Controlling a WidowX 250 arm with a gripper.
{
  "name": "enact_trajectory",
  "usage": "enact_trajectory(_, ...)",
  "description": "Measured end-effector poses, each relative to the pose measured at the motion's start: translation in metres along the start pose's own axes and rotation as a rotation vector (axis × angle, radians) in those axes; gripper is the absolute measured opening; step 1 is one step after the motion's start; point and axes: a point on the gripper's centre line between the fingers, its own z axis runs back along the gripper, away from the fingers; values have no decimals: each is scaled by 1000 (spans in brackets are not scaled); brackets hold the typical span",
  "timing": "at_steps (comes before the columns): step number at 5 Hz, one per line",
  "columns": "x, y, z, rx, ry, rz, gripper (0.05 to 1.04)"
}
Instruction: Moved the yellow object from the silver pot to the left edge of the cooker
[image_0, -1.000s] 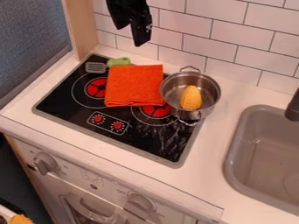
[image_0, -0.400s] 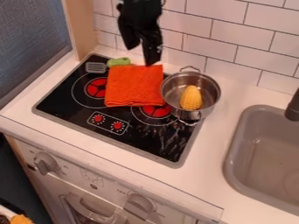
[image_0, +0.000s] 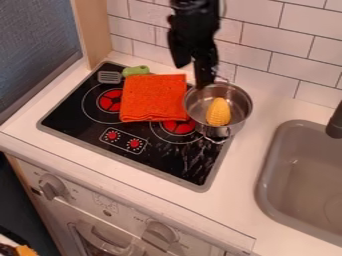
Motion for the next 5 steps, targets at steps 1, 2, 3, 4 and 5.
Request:
enact_trajectory(1, 4, -7, -5, 16, -10, -28, 1001)
enact_trajectory(2, 5, -12, -25, 19, 4, -44, 1001)
enact_trajectory(3, 6, -18, -39, 22, 32, -56, 1001)
enact_trajectory(4, 11, -20, -52, 29, 47, -65, 1001)
enact_trajectory(5, 14, -21, -63, 27, 52, -59, 1001)
